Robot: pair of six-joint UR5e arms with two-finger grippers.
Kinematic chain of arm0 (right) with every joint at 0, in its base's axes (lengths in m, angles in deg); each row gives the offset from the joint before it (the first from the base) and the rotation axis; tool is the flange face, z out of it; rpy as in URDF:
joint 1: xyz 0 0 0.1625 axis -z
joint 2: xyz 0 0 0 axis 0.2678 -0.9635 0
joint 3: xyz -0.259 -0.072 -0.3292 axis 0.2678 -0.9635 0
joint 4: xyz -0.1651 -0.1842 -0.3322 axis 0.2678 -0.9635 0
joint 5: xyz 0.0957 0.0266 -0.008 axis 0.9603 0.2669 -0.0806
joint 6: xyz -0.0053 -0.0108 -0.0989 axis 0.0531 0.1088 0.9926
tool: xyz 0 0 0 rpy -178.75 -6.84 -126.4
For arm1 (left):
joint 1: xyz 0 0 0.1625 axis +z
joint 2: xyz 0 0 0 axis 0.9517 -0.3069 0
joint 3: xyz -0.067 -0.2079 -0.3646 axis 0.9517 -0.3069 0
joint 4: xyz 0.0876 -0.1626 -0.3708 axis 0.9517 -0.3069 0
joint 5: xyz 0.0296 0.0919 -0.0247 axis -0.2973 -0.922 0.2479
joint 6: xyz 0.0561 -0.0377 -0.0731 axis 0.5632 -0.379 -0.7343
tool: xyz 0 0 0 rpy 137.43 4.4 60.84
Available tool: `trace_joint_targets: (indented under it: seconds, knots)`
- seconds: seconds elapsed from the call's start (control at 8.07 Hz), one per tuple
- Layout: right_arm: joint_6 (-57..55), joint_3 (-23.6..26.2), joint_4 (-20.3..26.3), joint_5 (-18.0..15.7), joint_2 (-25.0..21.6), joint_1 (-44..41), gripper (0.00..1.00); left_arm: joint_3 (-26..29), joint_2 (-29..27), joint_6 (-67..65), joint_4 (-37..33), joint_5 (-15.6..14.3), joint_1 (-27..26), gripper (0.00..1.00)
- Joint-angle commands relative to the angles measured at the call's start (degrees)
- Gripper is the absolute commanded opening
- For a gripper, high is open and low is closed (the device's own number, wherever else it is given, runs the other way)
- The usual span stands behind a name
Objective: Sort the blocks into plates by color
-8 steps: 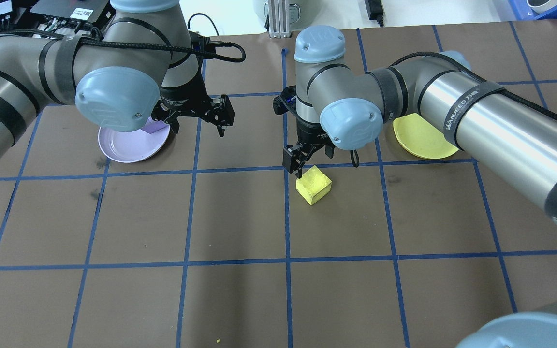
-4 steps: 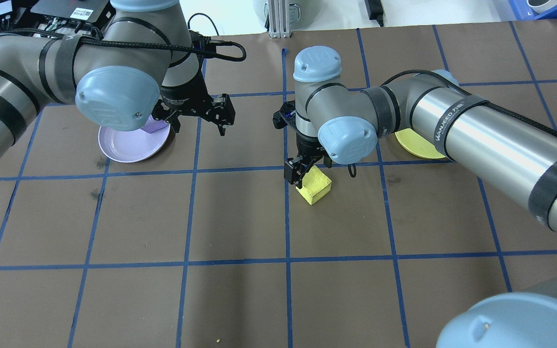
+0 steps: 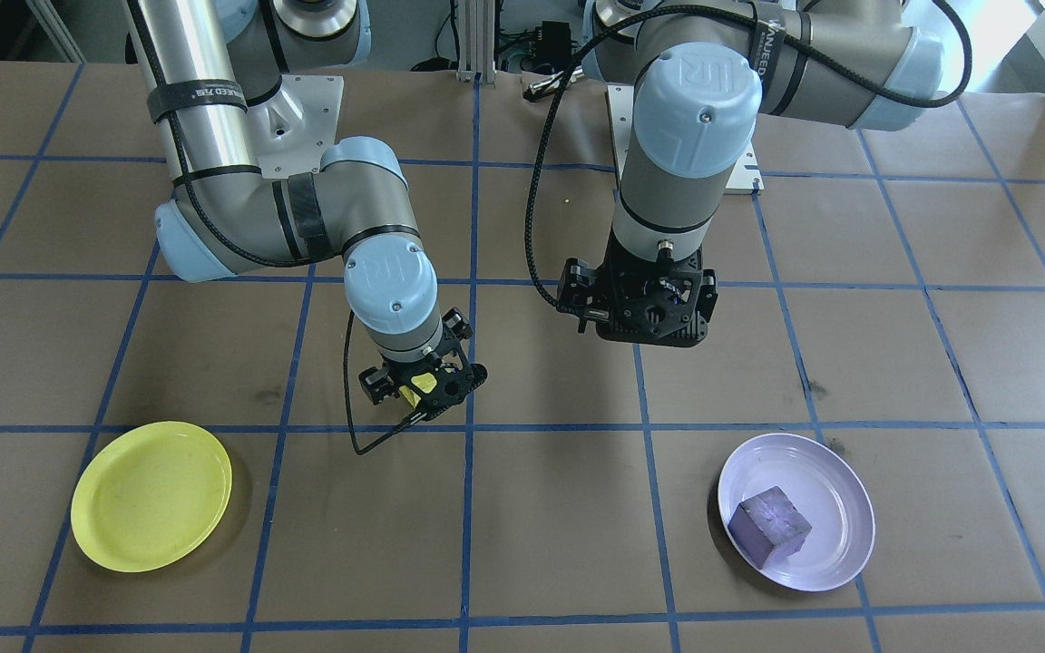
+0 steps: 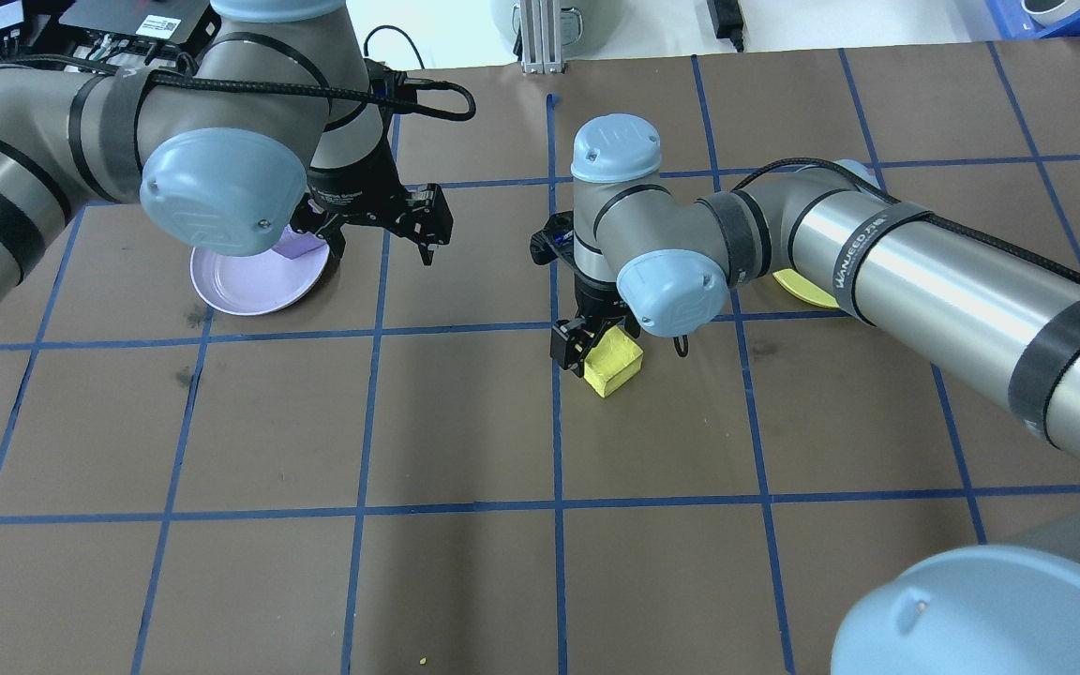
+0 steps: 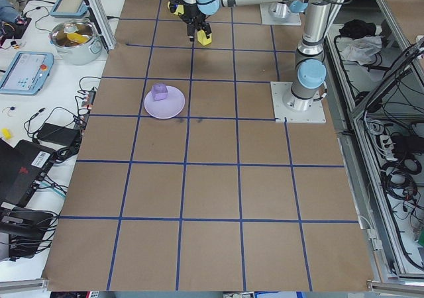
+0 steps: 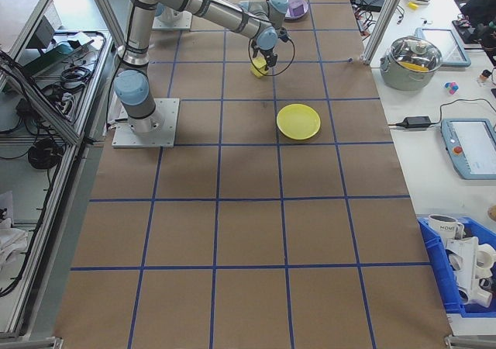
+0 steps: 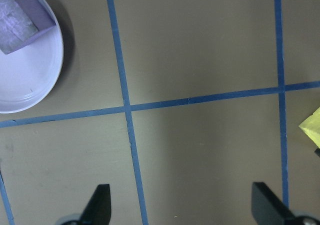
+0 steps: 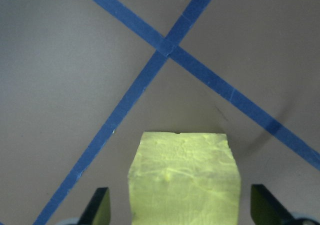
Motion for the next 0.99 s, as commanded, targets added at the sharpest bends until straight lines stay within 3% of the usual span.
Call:
trace_joint_targets:
  seconds: [0.0, 0.12, 0.25, 0.37, 0.5, 0.74, 0.87]
  knots:
    - [0.11, 0.71, -0.57, 0.07, 0.58, -0.02, 1.0, 0.08, 0.83, 0.04, -1.09, 0.09, 0.0, 1.0]
    - [0.2, 0.71, -1.35, 0.07, 0.58, -0.02, 1.0, 0.08, 1.26, 0.04, -1.17, 0.09, 0.09, 1.0]
    - [0.11, 0.8, -1.8, 0.16, 0.58, -0.02, 0.59, -0.01, 1.61, 0.04, -1.26, 0.09, 0.0, 1.0]
    - [0.63, 0.72, -1.8, -0.1, 0.23, -0.02, 0.11, -0.01, 1.44, 0.04, -1.26, 0.18, 0.0, 1.0]
    - [1.25, 0.63, -1.8, -0.02, -0.21, -0.02, 0.0, -0.01, 1.44, 0.04, -1.26, 0.09, 0.09, 1.0]
    - [1.25, -0.51, -1.63, -0.71, -1.69, 0.15, 0.0, -0.01, 1.79, 0.04, -1.26, 0.01, 0.0, 1.0]
    - [1.25, -1.3, -1.1, -0.98, -5.71, 0.94, 0.0, 0.08, 1.79, 0.04, -1.26, 0.09, 0.09, 1.0]
